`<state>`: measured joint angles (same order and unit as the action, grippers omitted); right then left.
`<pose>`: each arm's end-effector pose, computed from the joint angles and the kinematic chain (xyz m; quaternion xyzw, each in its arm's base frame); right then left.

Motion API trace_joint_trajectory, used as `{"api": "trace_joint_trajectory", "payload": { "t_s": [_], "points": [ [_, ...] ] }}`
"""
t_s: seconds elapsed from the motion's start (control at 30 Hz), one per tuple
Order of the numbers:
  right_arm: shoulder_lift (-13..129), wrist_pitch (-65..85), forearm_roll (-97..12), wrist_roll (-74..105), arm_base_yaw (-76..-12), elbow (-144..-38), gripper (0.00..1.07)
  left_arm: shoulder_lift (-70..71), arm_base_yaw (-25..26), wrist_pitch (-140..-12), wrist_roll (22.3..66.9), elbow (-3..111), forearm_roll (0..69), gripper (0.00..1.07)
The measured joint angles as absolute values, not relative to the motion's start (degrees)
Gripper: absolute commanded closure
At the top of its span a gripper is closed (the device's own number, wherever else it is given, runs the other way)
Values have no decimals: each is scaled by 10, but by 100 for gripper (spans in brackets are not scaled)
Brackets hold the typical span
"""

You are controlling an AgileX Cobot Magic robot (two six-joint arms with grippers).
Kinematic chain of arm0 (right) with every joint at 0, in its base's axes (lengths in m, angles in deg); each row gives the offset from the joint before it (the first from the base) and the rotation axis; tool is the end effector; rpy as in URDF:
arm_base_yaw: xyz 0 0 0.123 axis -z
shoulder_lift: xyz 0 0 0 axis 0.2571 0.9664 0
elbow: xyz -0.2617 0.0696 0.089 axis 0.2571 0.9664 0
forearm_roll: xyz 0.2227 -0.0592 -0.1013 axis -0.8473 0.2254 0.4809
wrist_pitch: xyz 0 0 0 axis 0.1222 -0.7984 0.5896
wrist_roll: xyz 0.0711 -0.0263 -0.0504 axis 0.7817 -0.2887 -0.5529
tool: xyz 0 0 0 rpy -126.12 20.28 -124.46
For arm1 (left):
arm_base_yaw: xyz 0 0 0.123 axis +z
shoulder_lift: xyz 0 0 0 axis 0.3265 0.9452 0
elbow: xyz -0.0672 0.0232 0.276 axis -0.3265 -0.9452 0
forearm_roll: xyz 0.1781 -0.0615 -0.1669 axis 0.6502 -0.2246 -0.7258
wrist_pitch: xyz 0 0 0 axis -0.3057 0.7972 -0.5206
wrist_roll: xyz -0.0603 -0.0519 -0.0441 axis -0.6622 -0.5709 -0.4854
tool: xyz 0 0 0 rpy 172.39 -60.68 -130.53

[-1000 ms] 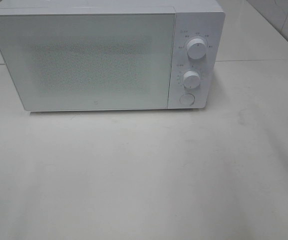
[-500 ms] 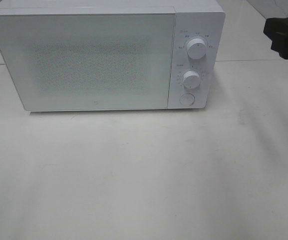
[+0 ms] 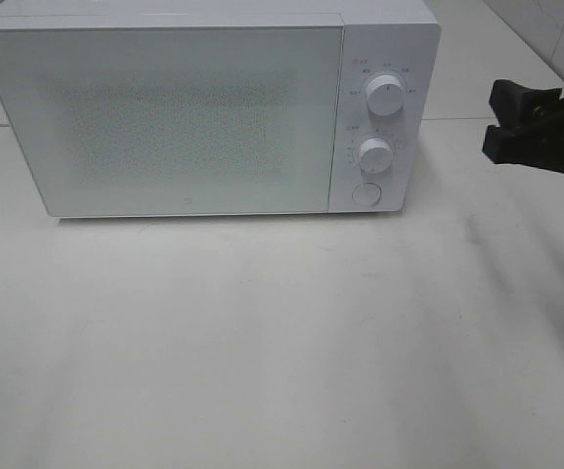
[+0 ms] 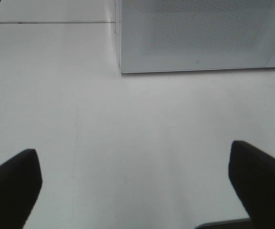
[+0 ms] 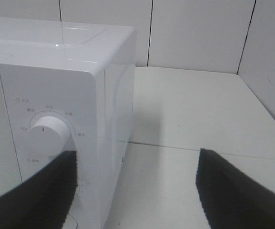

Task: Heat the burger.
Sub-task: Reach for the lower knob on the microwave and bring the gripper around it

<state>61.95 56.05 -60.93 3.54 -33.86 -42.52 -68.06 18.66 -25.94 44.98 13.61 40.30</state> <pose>0.2182 0.0516 0.2311 -0.0582 0.7066 0.0024 0.7052 -0.0091 -0.0122 0.2832 0.0381 0.8449 -0.0597 0.5301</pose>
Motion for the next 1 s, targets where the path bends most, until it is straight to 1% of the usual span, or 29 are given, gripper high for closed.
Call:
{"api": "trace_joint_trajectory", "payload": {
  "t_s": [0.03,0.07,0.1,0.13,0.17,0.2,0.23,0.27,0.3,0.33,0.37,0.4,0.47,0.5,0.53,0.7,1.0],
  "points": [
    [620,560,-609,35,-339,-425,34,-681,187,-259,450,136,403,6],
    [637,589,-656,12,-371,-425,30,-681,187,-259,450,136,403,6],
    [637,589,-656,12,-371,-425,30,-681,187,-259,450,136,403,6],
    [648,606,-676,0,-390,-424,28,-681,187,-259,450,136,403,6],
    [666,639,-710,-17,-425,-423,26,-681,187,-259,450,136,403,6],
    [666,639,-710,-17,-425,-423,26,-681,187,-259,450,136,403,6],
    [685,667,-743,-27,-454,-423,26,-681,187,-259,450,136,403,6],
    [696,683,-763,-31,-470,-423,27,-681,187,-259,450,136,403,6],
    [696,683,-763,-31,-470,-423,27,-681,187,-259,450,136,403,6],
    [717,712,-804,-35,-499,-424,27,-681,187,-259,450,136,403,6],
    [729,727,-822,-35,-515,-424,27,-681,187,-259,450,136,403,6],
    [729,727,-822,-35,-515,-424,27,-681,187,-259,450,136,403,6],
    [767,752,-868,-36,-556,-425,28,-681,187,-259,450,136,403,6],
    [767,752,-868,-36,-556,-425,28,-681,187,-259,450,136,403,6],
    [789,755,-892,-35,-576,-427,29,-681,187,-259,450,136,403,6],
    [842,755,-924,-25,-604,-456,30,-681,187,-259,450,136,403,6],
    [898,756,-933,-8,-607,-513,32,-681,187,-259,450,136,403,6]
  ]
}}
